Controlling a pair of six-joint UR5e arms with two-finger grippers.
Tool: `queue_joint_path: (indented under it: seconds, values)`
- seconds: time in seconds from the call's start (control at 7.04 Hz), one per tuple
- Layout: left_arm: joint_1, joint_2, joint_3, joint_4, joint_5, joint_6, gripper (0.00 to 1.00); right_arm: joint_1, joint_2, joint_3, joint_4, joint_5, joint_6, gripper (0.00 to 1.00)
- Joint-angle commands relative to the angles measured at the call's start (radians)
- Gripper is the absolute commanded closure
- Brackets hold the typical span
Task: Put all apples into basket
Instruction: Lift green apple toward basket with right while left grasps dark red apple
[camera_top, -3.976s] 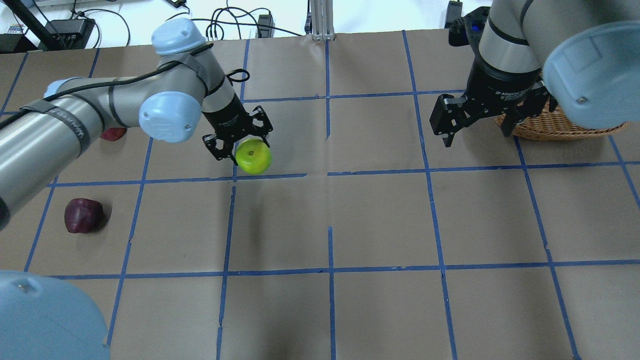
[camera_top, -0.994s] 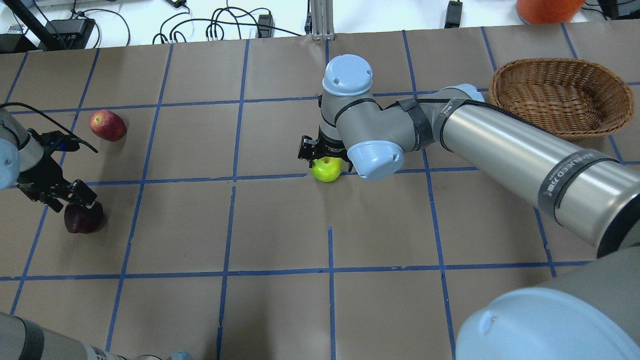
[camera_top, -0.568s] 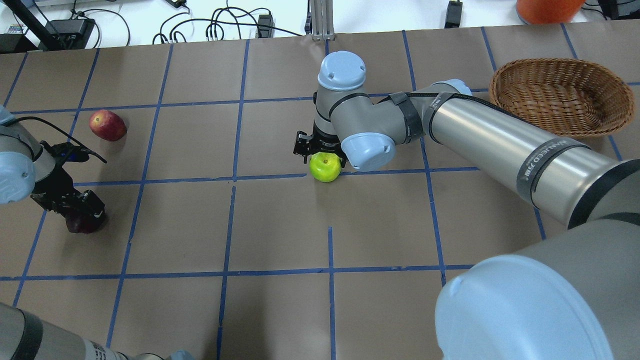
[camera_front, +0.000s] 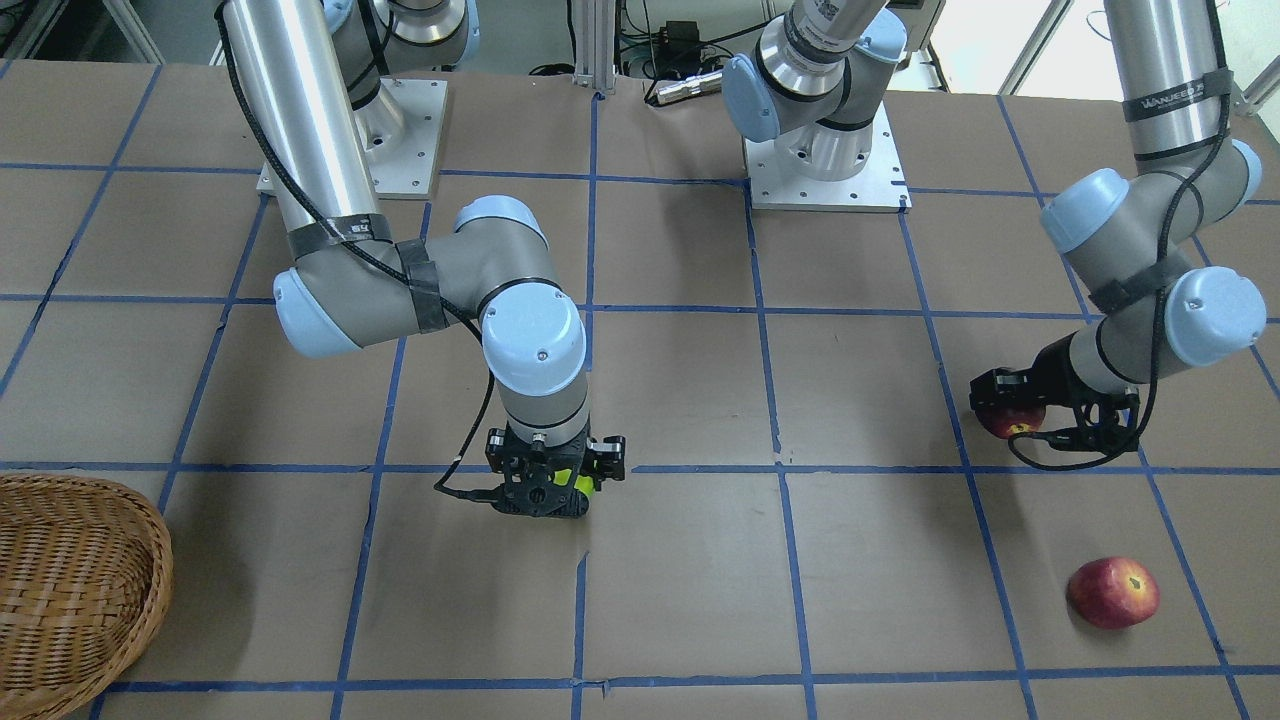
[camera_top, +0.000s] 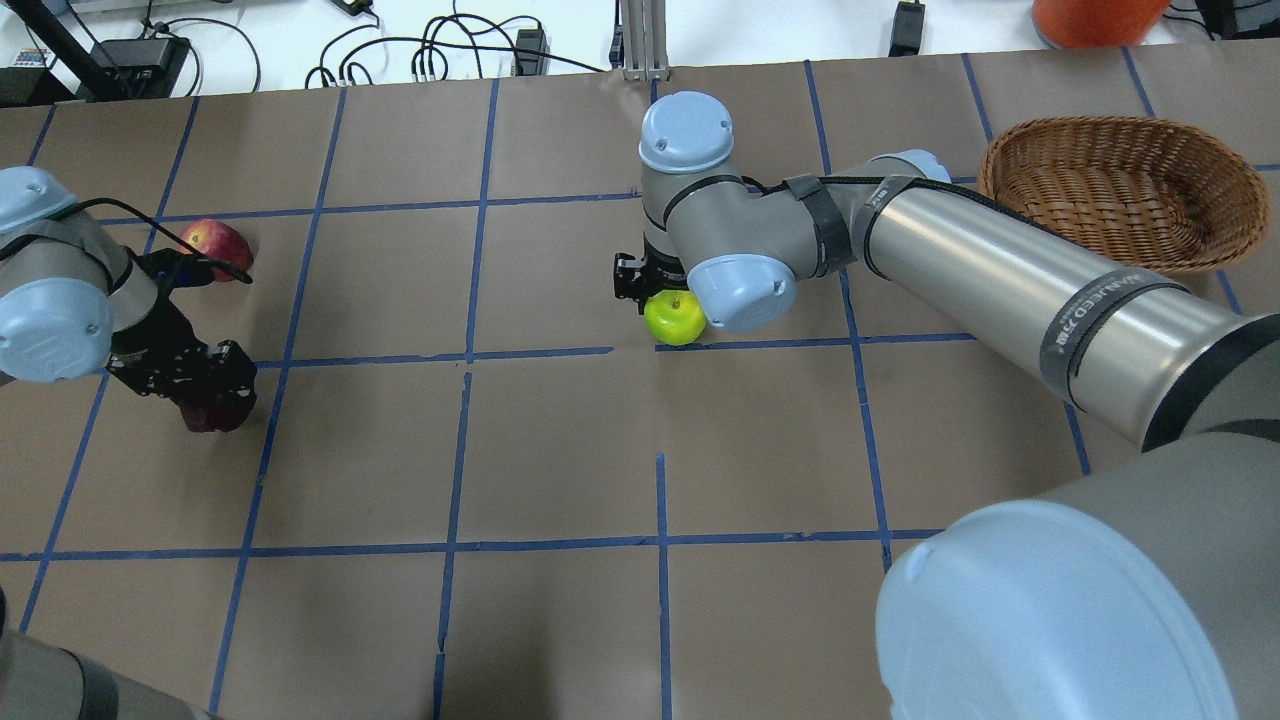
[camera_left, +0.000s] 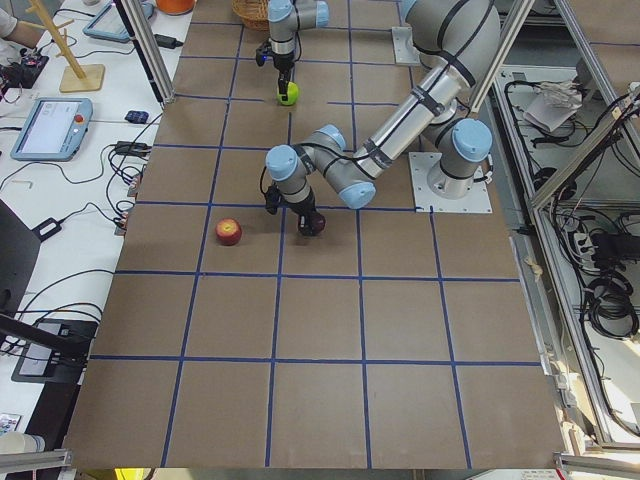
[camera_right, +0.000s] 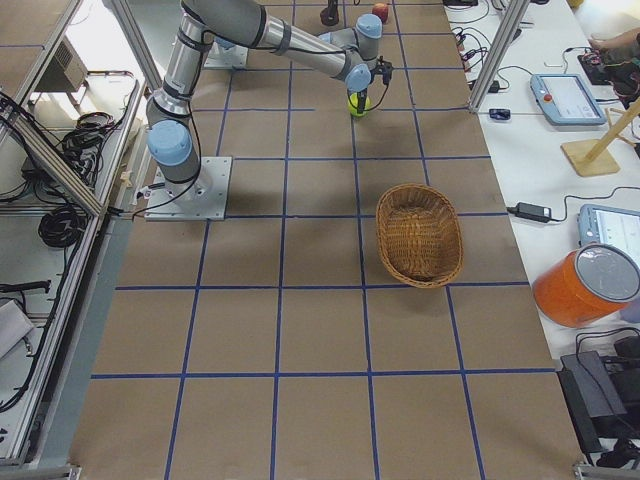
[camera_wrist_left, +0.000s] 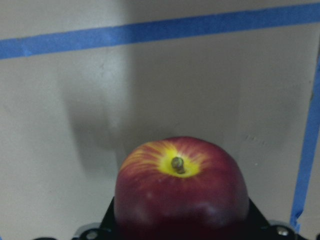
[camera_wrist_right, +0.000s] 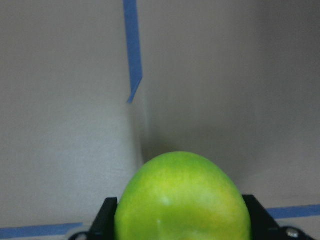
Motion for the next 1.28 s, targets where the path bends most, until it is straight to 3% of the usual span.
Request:
queue_joint_path:
  seconds: [0.0,0.28,0.43,0.71,0.85,0.99,1.14]
  values:
    - [-0.232,0.031,0.041,-0.073,-0.057,-0.403,0.74,-0.121,-0.072,-0.062,0.088,-0.087,-0.016,1.00]
    - [-0.501,-0.009,0.055,0.010,-0.085,-0.831,0.73,-0.357,-0.123,-0.189,0.286,-0.117,-0.233,1.00]
    - [-0.619,-0.047,0.066,0.095,-0.157,-1.003,0.73,-0.475,-0.120,-0.226,0.334,-0.118,-0.409,1.00]
    - [-0.777,-0.136,0.110,0.285,-0.289,-1.310,0.73,-0.668,-0.078,-0.239,0.315,-0.150,-0.708,1.00]
    - [-0.804,-0.174,0.134,0.319,-0.297,-1.371,0.64,-0.742,-0.030,-0.239,0.223,-0.160,-0.805,1.00]
    - [-0.806,-0.182,0.136,0.315,-0.291,-1.359,0.23,-0.787,0.025,-0.244,0.153,-0.160,-0.884,1.00]
    - [-0.797,-0.173,0.142,0.310,-0.289,-1.307,0.00,-0.810,0.074,-0.247,0.075,-0.160,-0.918,1.00]
